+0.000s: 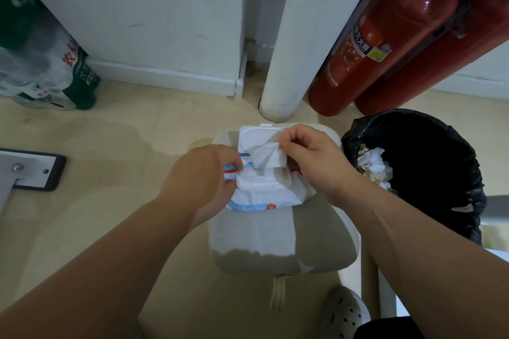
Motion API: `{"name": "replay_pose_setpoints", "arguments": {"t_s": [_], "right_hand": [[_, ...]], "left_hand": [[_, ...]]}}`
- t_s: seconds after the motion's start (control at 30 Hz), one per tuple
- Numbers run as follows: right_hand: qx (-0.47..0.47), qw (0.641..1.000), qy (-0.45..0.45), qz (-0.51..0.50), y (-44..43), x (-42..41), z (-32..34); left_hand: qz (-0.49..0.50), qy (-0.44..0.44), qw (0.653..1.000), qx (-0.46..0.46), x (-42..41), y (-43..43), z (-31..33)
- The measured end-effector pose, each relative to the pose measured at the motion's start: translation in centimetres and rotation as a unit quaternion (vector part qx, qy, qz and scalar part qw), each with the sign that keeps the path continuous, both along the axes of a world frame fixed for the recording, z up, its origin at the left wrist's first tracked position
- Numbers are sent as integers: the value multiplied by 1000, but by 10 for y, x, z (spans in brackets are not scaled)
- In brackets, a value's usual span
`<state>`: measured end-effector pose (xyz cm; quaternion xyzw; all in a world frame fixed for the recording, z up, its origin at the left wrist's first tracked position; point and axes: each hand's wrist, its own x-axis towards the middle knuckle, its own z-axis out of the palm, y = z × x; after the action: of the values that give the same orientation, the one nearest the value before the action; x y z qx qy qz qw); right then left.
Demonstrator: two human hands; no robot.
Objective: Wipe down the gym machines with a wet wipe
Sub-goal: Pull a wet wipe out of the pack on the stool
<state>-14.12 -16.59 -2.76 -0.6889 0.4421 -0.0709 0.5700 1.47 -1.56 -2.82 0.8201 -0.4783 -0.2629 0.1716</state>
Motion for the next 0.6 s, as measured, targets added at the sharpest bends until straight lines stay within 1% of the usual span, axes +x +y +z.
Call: {"name": "replay_pose_setpoints", "arguments": {"t_s": [0.1, 0.17, 0.27, 0.33, 0.37, 0.4, 0.47, 0.53, 0.57, 0.6], "right_hand": [[-30, 999, 0, -21, 3, 0, 2], [-62, 998, 3, 2, 6, -2, 2], [-173, 982, 38, 64, 12, -4, -1], [-203, 977, 28, 60, 13, -4, -1], [-197, 979, 25, 49, 12, -5, 0], [-171, 985, 25, 28, 11, -4, 0], [-71, 996, -1, -50, 8, -4, 6], [44, 987, -44, -147, 6, -4, 12], [85, 977, -58, -184, 5, -3, 15], [107, 969, -68, -211, 4, -4, 18]], "left_hand": [[0, -2, 999, -52, 0, 1, 3], [10, -14, 997, -74, -1, 1, 5], [34, -2, 997, -69, -4, -1, 6], [46, 23, 997, -62, -7, -1, 7], [47, 27, 997, -57, -8, -1, 8], [46, 25, 998, -47, -9, 0, 8], [37, 11, 999, -18, -9, 1, 8], [26, -5, 1000, 4, -10, 2, 7], [20, -14, 1000, 10, -11, 2, 7], [16, -22, 1000, 16, -12, 2, 7]]}}
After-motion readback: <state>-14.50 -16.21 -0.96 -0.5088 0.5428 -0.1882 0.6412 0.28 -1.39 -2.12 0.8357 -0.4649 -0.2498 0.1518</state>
